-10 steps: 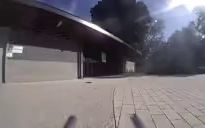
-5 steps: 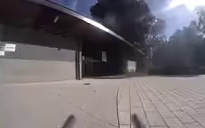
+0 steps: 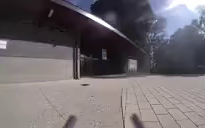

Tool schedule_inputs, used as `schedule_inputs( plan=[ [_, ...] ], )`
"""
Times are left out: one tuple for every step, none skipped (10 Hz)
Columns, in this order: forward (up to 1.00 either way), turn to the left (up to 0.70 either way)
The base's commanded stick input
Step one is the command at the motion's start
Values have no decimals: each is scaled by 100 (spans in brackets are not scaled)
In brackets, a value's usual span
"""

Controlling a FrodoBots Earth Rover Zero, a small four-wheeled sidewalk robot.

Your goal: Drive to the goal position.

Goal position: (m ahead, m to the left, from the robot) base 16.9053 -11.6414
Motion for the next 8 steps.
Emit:
schedule_inputs(
  plan=[
    [100,-7],
    [100,-24],
    [100,-38],
    [100,-22],
    [100,-5],
    [100,0],
    [100,0],
    [100,0]
  ],
)
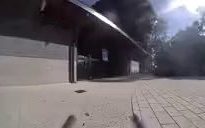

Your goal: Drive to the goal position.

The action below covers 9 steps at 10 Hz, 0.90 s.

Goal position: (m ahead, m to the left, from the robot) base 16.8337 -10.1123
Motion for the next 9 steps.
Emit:
schedule_inputs(
  plan=[
    [100,0],
    [100,0],
    [100,0],
    [100,0],
    [100,0],
    [100,0],
    [100,0],
    [100,0],
    [100,0]
  ],
)
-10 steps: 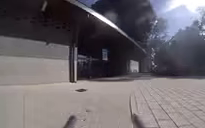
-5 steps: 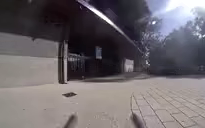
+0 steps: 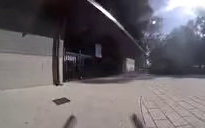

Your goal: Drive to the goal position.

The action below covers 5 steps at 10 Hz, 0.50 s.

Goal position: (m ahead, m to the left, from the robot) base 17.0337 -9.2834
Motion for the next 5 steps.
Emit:
schedule_inputs(
  plan=[
    [100,0],
    [100,0],
    [100,0],
    [100,0],
    [100,0]
  ],
)
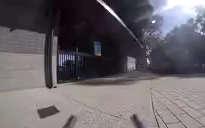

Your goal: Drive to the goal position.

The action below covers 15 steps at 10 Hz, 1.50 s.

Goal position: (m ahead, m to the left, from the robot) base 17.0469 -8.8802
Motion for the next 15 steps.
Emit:
schedule_inputs(
  plan=[
    [100,0],
    [100,0],
    [100,0],
    [100,0],
    [100,0],
    [100,0],
    [100,0],
    [100,-12],
    [100,-30],
    [100,-40],
    [100,-40],
    [100,-40],
    [100,-40],
    [100,-40],
    [100,-40]
  ],
)
